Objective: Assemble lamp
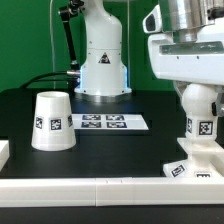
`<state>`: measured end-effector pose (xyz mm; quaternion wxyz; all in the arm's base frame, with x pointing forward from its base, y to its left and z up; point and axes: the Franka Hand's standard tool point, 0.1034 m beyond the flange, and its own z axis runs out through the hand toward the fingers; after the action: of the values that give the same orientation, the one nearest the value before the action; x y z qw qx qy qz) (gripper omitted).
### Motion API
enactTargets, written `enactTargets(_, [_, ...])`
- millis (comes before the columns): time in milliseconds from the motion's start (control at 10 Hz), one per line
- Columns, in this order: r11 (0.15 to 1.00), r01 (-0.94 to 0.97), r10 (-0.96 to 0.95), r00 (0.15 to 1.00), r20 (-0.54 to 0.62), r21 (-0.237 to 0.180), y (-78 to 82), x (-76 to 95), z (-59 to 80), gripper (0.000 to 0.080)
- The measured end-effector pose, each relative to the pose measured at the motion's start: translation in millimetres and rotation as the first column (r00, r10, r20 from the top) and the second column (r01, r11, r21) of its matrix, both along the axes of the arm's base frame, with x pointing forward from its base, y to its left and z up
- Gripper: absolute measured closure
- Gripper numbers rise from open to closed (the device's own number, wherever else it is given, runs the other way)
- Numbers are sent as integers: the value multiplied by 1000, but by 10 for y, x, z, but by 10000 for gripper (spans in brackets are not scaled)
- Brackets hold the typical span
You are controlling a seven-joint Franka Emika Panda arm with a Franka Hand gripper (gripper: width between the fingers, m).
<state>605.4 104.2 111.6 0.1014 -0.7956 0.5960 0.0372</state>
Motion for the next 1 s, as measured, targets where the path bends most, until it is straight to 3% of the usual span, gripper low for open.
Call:
enactTargets(200, [998,57,-57,998,-13,5,18,-4,-4,222])
enactTargets(300, [999,40,-40,999,-10,4,20,-4,-4,162])
enactTargets(600, [982,-187,187,982,21,-14,40,-18,8,104])
enactTargets(1000, [823,-564,568,818,93,-68,6,-8,15,101])
